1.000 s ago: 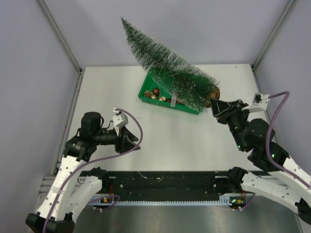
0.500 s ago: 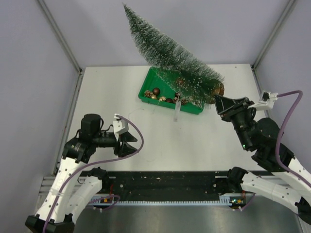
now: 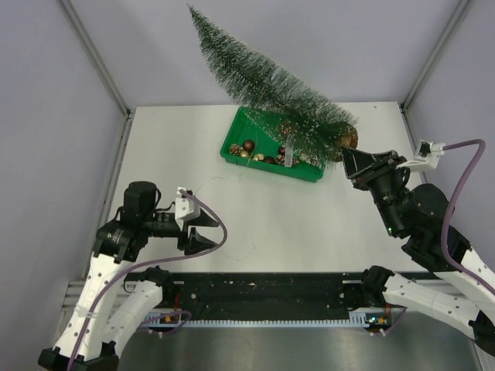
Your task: Decorate the small christmas tree
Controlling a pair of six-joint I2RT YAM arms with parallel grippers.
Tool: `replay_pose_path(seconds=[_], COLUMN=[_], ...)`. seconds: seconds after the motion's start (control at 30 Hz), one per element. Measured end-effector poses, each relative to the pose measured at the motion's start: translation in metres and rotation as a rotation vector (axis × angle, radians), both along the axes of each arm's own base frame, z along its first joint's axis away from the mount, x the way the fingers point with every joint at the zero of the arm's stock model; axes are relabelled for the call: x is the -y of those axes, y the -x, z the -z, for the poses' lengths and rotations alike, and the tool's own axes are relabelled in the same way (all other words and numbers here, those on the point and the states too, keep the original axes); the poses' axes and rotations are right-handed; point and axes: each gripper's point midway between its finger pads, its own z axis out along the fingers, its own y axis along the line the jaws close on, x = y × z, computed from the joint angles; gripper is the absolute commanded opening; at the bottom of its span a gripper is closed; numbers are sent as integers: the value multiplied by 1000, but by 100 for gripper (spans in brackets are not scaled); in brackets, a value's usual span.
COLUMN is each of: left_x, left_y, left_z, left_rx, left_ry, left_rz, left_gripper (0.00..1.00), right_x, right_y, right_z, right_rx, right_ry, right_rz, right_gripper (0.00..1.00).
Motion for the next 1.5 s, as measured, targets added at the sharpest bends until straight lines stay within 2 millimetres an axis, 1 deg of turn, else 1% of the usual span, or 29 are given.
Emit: replay_pose_path(seconds=[0.13, 0.27, 0.47, 0.57, 0.7, 0.8, 0.9, 1.03, 1.3, 1.4, 1.5], left_x=[0, 0, 5, 11, 19, 21, 21, 19, 15, 12, 9], left_y=[7, 9, 0, -5, -3, 2, 3, 4, 6, 8, 11], left_z=[-9, -8, -15, -27, -52, -57, -54, -45, -21, -10, -4], left_rx=[33, 28, -20, -72, -148, -171, -154, -129, -71, -53, -37], left_ry=[8, 1, 65, 152, 241, 257, 245, 217, 115, 73, 50], left_rz=[43, 49, -19, -66, -40, -4, 7, 17, 70, 85, 95], left_gripper=[63, 63, 63, 64, 64, 64, 64, 64, 64, 64, 64], right_x=[-1, 1, 2, 2, 2, 2, 2, 3, 7, 7, 6], right_y=[-1, 1, 1, 1, 2, 2, 2, 2, 4, 4, 3], right_z=[-4, -11, -14, -15, -16, -17, -17, -18, -39, -42, -42], right_rx=[5, 19, 26, 28, 32, 34, 35, 38, 74, 81, 83], right_ry=[5, 1, -5, -7, -12, -14, -14, -8, -23, -23, -21], right_rz=[0, 1, 1, 1, -1, -1, -1, 1, 7, 8, 8], right_gripper=[0, 0, 0, 0, 0, 0, 0, 0, 0, 0, 0])
